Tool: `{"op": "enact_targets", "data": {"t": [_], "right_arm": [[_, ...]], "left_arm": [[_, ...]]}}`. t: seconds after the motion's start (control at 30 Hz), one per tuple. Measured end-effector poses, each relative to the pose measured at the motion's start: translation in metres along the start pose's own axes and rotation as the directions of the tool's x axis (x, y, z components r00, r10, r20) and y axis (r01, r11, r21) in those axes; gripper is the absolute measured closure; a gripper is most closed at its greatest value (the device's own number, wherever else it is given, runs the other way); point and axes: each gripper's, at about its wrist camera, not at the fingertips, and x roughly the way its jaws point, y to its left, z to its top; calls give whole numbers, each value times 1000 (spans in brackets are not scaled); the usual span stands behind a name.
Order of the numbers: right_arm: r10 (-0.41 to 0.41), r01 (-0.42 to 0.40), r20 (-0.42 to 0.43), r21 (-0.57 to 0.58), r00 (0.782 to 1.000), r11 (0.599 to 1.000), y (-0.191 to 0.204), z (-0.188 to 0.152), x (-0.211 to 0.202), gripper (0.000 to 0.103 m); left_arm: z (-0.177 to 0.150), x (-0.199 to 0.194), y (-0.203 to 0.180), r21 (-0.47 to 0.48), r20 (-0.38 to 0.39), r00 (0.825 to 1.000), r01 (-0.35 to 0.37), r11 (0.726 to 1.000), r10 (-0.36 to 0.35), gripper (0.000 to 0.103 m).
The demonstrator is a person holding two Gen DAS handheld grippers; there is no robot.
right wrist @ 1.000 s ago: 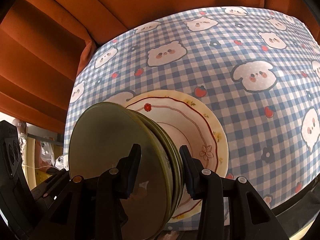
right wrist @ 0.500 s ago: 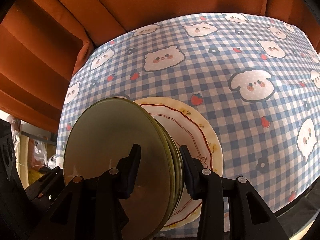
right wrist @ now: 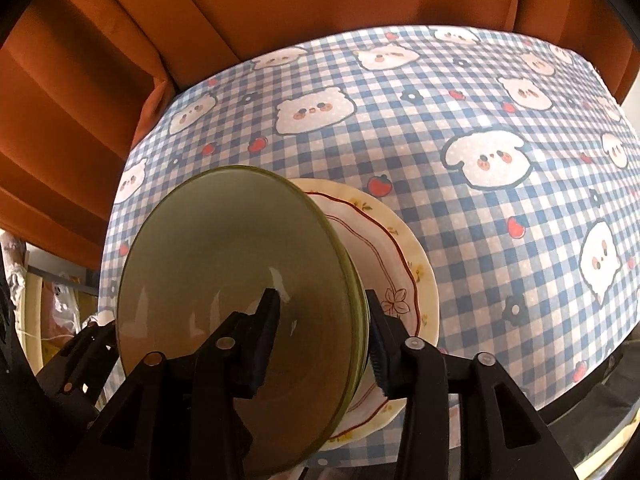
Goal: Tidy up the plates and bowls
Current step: 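Lower the bowls onto the plates and open both tools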
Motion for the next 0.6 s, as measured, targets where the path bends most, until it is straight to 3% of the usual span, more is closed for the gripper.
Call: {"op": "enact_targets", "data": {"t": [0.07,0.27,0.33,0.43,0.6], "right_arm": [[-8,8,23,-10,1000,1000,0,-2,-7,40],[30,-22,125,-68,992,997,-4,-5,-37,32],[49,-31,180,-103,982,994,-8,-9,-51,28],[69,-34,244,-146,967,989,-17,-18,-71,24],[91,-29,331,-187,939,982,-41,-40,-98,19]], "left_arm": [[-2,-8,1,-24,28,999,-33,999,33,28],[-12,-40,-12,-66,163,981,-95,993,105,25],[-20,-53,-19,-81,212,970,-105,991,120,24],[-35,-70,-33,-111,278,945,-150,982,176,14],[-60,-87,-59,-134,351,914,-167,977,204,13]]}}
